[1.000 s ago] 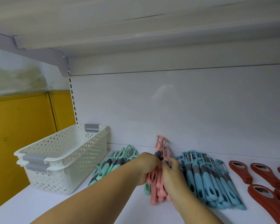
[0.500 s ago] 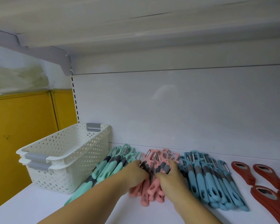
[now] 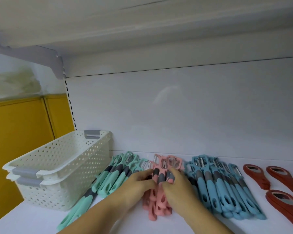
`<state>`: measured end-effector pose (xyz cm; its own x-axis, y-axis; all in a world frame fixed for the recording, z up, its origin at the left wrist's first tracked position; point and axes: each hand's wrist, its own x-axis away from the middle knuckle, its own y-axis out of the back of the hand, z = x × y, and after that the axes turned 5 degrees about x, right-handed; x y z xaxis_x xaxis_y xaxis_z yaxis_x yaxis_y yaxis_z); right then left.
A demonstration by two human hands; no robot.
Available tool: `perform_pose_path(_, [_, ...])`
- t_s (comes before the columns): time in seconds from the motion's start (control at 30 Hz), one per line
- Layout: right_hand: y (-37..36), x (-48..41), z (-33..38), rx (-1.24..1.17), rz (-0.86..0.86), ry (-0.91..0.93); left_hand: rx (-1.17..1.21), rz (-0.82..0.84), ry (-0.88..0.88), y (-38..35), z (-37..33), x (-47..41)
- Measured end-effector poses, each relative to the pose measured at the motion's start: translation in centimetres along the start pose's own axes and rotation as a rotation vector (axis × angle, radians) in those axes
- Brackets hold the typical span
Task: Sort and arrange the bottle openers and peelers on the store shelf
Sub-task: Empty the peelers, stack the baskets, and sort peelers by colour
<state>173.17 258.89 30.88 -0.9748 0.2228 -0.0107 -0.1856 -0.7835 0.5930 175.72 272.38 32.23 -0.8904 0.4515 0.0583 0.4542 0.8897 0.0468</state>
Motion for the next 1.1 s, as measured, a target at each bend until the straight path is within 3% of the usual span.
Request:
perform_pose_path(0.13, [0.0,-0.1,0.3,0.136,-0.041,0.032,0.170,-0.171,-0.023,-0.5,0.7,-2.0])
perform_pose_path(0.33, [-0.3,-0.4,0.2,0.168,-0.083,-0.005,0.039,-0.322,-0.133,-1.6,0.8,-3.8])
perform_pose_path(0.43, [-0.4,-0.9,-0.2,0.171,-0.097,-0.019,-0.039,-0.214,-0.212,-1.6,1.0,-3.7])
perform_pose_path(0.53, [-0.4,-1.2,-0.3,0.159,-0.072,-0.007,-0.085,-0.008,-0.154,-0.7,1.4,-3.2])
perform_pose_path(0.67, [-0.2,-1.7,-0.6,-0.110,-0.145,-0.011,-0.435,0.284,-0.123,1.6,2.5,-4.0])
perform_pose_path(0.73, [-0.3,-1.8,-0.7,-0.242,-0.180,-0.065,-0.454,0.274,-0.074,1.6,2.4,-4.2])
perform_pose_path(0.9, [-0.3,-1.6,-0.8,-0.317,-0.199,-0.103,-0.844,0.409,-0.151,1.9,3.4,-3.0])
perform_pose_path(1.1, [-0.5,-1.6,-0.9,-0.293,-0.303,-0.114,-0.790,0.333,-0.272,0.8,3.2,-2.0])
